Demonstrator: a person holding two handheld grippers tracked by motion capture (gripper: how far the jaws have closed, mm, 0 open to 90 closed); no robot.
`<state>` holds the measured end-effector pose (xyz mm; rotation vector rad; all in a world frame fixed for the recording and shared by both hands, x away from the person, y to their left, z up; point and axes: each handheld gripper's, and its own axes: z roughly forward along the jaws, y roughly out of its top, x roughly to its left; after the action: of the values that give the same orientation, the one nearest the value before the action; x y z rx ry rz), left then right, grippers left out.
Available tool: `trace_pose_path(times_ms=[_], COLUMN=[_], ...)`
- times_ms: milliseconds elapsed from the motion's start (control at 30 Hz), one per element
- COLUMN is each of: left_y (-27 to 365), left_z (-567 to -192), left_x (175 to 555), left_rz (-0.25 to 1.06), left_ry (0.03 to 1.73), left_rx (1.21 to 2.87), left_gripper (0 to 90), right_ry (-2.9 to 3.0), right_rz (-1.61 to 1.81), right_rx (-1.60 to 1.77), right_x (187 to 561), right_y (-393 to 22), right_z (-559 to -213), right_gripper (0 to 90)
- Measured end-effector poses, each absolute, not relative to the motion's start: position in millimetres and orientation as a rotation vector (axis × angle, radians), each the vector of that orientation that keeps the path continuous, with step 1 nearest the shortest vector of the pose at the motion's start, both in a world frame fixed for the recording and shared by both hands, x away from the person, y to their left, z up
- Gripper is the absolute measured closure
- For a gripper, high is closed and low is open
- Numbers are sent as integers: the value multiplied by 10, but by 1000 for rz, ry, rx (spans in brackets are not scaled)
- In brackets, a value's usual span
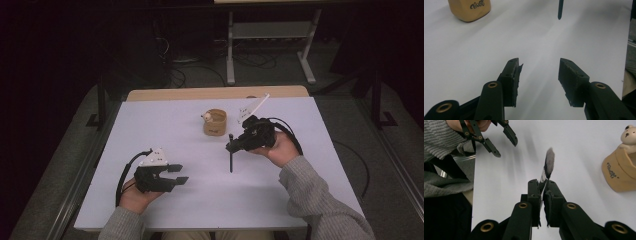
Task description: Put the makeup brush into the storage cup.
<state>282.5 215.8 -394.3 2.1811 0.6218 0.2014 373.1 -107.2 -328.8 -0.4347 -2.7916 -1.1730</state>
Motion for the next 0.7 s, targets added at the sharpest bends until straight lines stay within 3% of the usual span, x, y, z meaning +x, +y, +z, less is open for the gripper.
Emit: trace_pose_path(times_ms=[700], left_y=[2241], left_z=[-3918], left_x=[2812], left_rz=[240], left_ry=[638], left_rx=[2170], left_gripper=[478], right_ry=[-2798], right_rz=[-1176], right_rx=[-477], right_x=[3862], right_y=[-1216], right_z=[-3137], right_gripper=[828])
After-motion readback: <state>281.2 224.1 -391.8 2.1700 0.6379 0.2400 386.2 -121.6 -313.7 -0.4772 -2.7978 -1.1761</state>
